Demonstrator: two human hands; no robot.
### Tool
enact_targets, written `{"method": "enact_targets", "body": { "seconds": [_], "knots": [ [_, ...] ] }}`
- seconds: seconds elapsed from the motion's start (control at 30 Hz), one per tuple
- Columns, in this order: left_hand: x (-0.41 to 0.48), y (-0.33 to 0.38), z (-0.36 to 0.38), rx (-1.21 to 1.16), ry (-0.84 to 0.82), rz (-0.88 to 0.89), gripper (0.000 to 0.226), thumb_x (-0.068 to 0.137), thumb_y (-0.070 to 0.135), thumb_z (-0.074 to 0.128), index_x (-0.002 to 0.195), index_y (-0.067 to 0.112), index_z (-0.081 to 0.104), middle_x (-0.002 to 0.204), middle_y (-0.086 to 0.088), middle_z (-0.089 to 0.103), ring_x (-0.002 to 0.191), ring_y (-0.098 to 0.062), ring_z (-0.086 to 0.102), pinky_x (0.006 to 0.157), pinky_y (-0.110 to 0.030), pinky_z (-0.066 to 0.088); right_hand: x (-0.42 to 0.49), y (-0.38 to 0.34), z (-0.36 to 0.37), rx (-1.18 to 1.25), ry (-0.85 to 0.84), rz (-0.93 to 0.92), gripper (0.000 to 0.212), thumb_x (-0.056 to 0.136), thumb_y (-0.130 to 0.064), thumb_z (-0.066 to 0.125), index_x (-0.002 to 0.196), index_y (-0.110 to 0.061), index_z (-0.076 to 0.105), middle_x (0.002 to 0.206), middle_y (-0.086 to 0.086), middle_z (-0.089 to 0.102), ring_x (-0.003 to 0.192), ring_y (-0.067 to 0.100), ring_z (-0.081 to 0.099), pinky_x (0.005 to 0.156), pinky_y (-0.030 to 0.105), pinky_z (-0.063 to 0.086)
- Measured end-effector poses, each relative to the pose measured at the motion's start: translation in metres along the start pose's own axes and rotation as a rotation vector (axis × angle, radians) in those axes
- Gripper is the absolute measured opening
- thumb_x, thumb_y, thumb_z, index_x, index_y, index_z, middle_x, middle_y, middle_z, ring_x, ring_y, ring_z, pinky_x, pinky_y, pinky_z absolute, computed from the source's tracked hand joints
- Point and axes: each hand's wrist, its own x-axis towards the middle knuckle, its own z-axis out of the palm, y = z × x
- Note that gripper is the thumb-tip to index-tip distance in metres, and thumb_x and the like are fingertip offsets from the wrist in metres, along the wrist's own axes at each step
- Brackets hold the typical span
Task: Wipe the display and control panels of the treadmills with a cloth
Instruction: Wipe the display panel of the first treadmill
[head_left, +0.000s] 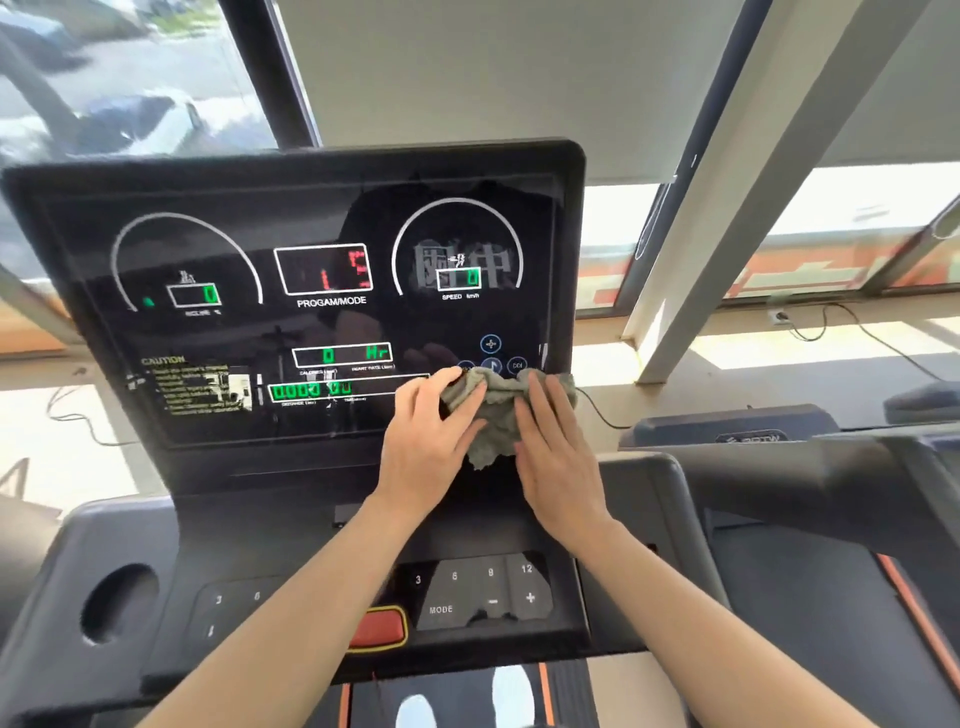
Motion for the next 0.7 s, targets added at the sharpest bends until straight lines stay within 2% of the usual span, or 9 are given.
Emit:
{"method": "enact_targets", "body": {
  "seconds": [0.27,0.5,0.7],
  "knots": [
    [0.029,-0.028,-0.012,0.178,0.062,0.114,0.048,0.096,0.044,0.069,0.135,0.018,0.065,0.129,-0.008,0.053,0.095,-0.031,0.059,0.082,-0.041,0.050,0.037,0.006,-0.011,0.012,0.102,-0.036,0.044,0.097,-0.002,0.057,0.140,0.004,0.051,0.156,0.016,0.037,0.149,0.033,0.025,0.114,0.049,0.037],
    [0.094,-0.044,-0.033,0.259,0.147,0.093,0.051,0.095,0.054,0.066,0.136,0.024,0.065,0.118,-0.007,0.064,0.093,-0.026,0.044,0.074,-0.039,0.039,0.102,0.013,-0.042,-0.027,0.174,-0.054,0.048,0.100,-0.011,0.056,0.145,-0.002,0.046,0.160,0.012,0.031,0.152,0.028,0.019,0.110,0.045,0.044],
    [0.136,-0.053,-0.049,0.312,0.145,0.063,0.062,0.096,0.065,0.054,0.144,0.025,0.055,0.119,-0.009,0.057,0.095,-0.027,0.043,0.077,-0.041,0.039,0.150,0.012,-0.069,-0.067,0.189,-0.062,0.055,0.099,-0.013,0.055,0.150,-0.004,0.038,0.162,0.012,0.025,0.152,0.028,0.014,0.121,0.045,0.028]
  ]
}}
